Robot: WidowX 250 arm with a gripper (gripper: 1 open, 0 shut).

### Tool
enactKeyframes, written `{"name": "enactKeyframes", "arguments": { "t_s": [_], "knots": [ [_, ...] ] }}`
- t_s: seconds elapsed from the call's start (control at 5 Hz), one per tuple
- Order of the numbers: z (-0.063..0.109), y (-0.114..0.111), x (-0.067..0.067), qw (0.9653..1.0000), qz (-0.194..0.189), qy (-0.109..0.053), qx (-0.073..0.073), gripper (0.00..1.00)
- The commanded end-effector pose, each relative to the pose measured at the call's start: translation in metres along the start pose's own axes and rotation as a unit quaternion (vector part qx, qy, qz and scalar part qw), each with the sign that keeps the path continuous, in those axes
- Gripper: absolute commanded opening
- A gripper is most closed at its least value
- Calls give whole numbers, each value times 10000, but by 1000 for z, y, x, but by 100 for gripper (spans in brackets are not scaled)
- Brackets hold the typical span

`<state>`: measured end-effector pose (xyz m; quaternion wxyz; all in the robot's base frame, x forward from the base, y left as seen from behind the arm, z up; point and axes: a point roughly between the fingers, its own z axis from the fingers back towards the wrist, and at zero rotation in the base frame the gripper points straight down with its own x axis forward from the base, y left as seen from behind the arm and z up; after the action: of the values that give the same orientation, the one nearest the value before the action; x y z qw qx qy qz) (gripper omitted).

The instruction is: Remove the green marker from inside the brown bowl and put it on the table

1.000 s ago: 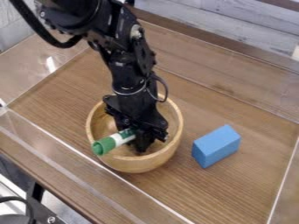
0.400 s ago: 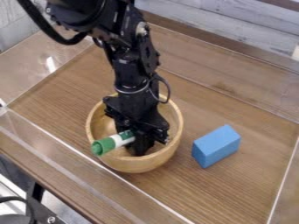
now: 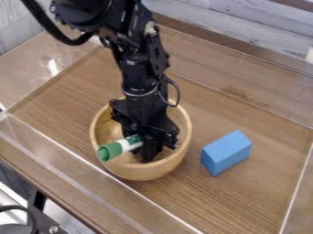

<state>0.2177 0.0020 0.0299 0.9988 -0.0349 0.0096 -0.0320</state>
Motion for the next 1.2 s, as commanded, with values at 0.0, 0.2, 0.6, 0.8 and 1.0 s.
{"name": "enactKeyframes", "arguments": {
  "t_s": [0.0,0.2,0.6,0.8,1.0],
  "knots": [
    [13,-1,13,9995,-71,-289,69,0],
    [13,-1,14,9995,-69,-296,84,0],
    [14,-2,16,9994,-54,-313,110,0],
    [19,-3,14,9995,-40,-286,124,0],
    [25,-4,13,9996,-26,-259,144,0]
  ]
}}
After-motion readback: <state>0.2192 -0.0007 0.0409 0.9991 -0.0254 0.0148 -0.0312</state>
